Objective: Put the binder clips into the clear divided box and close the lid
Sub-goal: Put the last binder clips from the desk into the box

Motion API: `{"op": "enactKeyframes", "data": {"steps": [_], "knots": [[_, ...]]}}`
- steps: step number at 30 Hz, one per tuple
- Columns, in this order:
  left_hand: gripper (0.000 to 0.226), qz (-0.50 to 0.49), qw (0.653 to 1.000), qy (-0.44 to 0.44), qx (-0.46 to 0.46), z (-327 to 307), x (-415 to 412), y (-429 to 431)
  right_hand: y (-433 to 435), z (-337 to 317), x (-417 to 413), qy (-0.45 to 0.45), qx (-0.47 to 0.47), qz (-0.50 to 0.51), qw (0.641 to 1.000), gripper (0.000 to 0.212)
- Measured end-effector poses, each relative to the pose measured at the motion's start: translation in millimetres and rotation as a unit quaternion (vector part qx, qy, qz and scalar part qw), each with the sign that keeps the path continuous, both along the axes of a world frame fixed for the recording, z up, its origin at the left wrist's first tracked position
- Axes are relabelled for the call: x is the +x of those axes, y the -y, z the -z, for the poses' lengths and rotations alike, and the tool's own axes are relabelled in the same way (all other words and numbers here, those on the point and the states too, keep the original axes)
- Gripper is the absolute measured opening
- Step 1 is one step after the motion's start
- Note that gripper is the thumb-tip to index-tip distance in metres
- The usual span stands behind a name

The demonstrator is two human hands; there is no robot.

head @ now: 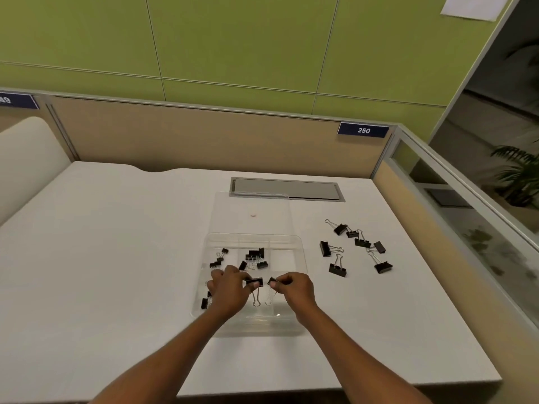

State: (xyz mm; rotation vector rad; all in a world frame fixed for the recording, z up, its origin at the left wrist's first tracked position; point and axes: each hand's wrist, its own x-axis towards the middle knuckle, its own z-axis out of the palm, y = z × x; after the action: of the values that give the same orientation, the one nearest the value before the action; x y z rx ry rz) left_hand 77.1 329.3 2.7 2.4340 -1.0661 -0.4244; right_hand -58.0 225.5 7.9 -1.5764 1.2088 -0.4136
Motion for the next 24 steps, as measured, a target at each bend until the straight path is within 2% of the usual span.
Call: {"op": "enactKeyframes", "data": {"steps": [11, 14, 18, 24], "knots": [[0.036, 0.089, 0.983, 0.136, 0.084, 19, 10, 1, -8, 17, 18, -0.095, -0.137, -0.086, 0.982, 0.019], [0.032, 0.096, 0.980, 0.146, 0.093, 21, 16, 3, -8, 18, 25, -0.121, -0.169, -0.110, 0.972, 0.030], [0.030, 0.091, 0.985, 0.129, 0.063, 18, 20, 6, -4, 19, 30, -0.132, -0.182, -0.137, 0.965, 0.044], [0.037, 0.089, 0.988, 0.123, 0.028, 6, 16, 22, 12, 16, 22, -0.096, -0.177, -0.118, 0.972, 0.045]]}}
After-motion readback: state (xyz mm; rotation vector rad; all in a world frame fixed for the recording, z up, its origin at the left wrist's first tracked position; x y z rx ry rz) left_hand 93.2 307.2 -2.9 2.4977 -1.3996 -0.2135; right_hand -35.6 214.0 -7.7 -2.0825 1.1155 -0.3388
